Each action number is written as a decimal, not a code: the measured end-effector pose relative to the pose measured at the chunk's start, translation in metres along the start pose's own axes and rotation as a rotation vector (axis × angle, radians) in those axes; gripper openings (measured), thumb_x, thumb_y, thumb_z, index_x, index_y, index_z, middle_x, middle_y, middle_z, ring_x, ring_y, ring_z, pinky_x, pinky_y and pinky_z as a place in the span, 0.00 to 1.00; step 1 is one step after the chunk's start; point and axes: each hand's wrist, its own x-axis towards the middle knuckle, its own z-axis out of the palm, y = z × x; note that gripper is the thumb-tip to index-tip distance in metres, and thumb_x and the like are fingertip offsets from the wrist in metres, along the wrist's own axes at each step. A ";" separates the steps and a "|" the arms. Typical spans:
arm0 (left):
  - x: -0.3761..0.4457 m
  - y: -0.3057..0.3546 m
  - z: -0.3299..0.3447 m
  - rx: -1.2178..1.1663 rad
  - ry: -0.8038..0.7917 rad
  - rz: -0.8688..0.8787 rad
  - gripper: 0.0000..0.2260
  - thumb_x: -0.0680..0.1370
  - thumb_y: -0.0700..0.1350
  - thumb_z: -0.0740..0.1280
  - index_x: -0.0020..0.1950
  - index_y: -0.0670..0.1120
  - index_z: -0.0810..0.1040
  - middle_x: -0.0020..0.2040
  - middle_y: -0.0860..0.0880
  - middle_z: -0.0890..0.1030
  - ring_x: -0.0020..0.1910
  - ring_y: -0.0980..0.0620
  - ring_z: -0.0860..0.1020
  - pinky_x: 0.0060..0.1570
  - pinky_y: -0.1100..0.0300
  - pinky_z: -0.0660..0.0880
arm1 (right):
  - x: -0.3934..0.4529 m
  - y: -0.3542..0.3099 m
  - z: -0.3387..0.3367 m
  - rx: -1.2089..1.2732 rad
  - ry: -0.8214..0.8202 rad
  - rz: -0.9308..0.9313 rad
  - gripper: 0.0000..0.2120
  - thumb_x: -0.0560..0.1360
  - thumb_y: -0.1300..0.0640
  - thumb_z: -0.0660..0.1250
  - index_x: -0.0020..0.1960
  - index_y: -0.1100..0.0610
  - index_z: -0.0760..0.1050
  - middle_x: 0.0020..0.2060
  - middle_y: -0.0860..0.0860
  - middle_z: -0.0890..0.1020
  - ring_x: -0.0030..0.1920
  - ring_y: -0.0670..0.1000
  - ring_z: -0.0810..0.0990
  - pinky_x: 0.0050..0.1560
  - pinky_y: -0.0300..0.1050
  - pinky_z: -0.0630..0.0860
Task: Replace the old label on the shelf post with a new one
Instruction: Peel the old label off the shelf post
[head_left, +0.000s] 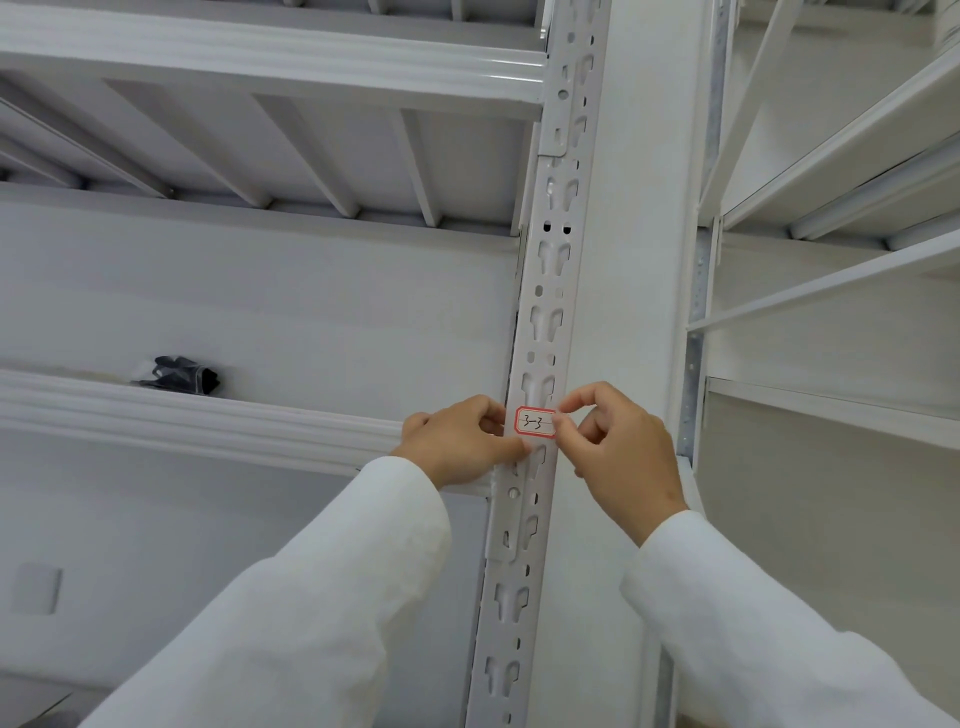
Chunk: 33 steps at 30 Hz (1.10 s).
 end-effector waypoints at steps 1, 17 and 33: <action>0.000 0.000 0.000 -0.005 0.000 0.001 0.19 0.72 0.61 0.66 0.59 0.55 0.74 0.55 0.58 0.80 0.51 0.57 0.72 0.65 0.59 0.58 | 0.000 0.001 0.000 -0.021 0.009 -0.018 0.03 0.73 0.54 0.66 0.42 0.46 0.73 0.24 0.48 0.75 0.31 0.52 0.78 0.38 0.49 0.77; -0.003 -0.005 -0.002 0.005 -0.008 0.062 0.16 0.73 0.58 0.65 0.60 0.56 0.74 0.59 0.59 0.80 0.61 0.58 0.75 0.65 0.60 0.56 | 0.019 -0.007 0.002 -0.533 0.009 -0.510 0.09 0.67 0.51 0.71 0.47 0.52 0.78 0.42 0.49 0.78 0.42 0.52 0.74 0.32 0.42 0.68; -0.001 -0.006 0.000 0.025 0.006 0.085 0.16 0.74 0.54 0.63 0.61 0.56 0.74 0.59 0.59 0.80 0.62 0.58 0.74 0.64 0.60 0.54 | 0.015 -0.016 0.017 -0.597 0.165 -0.476 0.09 0.64 0.53 0.72 0.40 0.55 0.76 0.37 0.51 0.77 0.36 0.54 0.75 0.27 0.42 0.68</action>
